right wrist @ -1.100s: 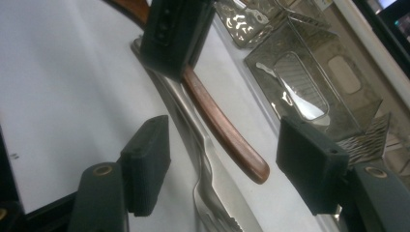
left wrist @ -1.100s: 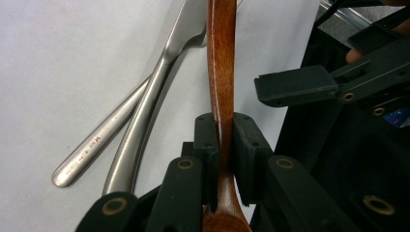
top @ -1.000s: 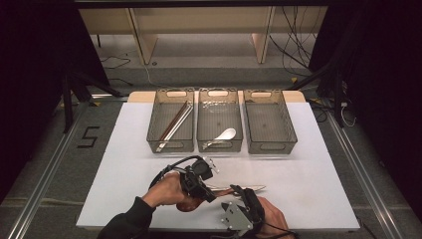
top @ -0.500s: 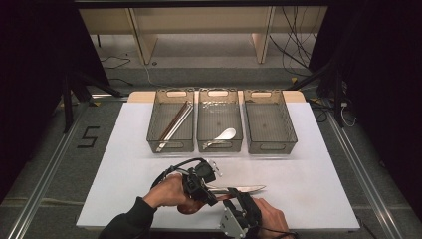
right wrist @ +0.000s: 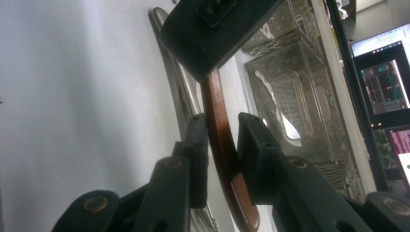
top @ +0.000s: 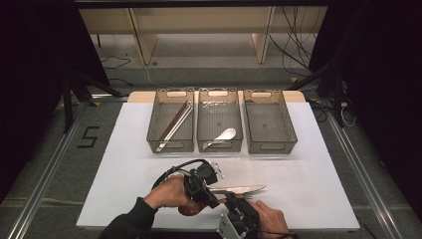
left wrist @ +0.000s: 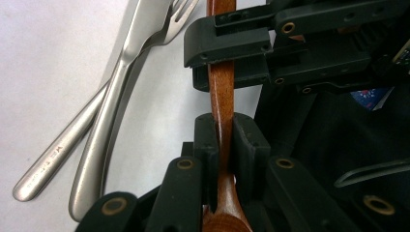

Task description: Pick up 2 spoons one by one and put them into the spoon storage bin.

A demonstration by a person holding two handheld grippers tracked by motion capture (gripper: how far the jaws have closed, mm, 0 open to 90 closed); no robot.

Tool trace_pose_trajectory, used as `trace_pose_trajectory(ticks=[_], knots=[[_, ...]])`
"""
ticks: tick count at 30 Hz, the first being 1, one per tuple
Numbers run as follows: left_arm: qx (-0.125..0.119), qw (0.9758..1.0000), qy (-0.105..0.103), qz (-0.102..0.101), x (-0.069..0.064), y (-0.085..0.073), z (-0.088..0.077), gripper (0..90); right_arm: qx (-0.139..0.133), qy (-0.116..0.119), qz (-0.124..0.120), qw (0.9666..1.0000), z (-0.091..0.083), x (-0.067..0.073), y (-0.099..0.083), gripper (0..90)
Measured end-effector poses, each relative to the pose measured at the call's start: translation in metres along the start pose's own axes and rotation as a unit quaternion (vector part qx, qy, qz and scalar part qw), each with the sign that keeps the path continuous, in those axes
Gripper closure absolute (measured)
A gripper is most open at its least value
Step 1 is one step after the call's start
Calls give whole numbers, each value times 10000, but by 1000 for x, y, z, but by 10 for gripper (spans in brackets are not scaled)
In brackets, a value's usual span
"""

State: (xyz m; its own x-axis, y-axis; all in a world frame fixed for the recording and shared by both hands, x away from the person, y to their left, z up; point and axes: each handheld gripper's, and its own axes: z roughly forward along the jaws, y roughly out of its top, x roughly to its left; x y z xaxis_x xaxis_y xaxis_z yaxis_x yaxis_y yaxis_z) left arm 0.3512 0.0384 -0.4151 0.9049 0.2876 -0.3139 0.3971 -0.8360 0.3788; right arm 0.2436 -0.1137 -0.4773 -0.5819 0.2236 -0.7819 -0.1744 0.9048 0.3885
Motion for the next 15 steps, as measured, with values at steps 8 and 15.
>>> trace_pose_trajectory(ticks=[8,15], knots=[[2,10000,-57,-52,1,0,0,804,-23,5,-385,9993,0,2,0,797],[-31,9999,-54,-130,4,-1,-2,762,-46,107,-493,9987,0,3,0,842]])
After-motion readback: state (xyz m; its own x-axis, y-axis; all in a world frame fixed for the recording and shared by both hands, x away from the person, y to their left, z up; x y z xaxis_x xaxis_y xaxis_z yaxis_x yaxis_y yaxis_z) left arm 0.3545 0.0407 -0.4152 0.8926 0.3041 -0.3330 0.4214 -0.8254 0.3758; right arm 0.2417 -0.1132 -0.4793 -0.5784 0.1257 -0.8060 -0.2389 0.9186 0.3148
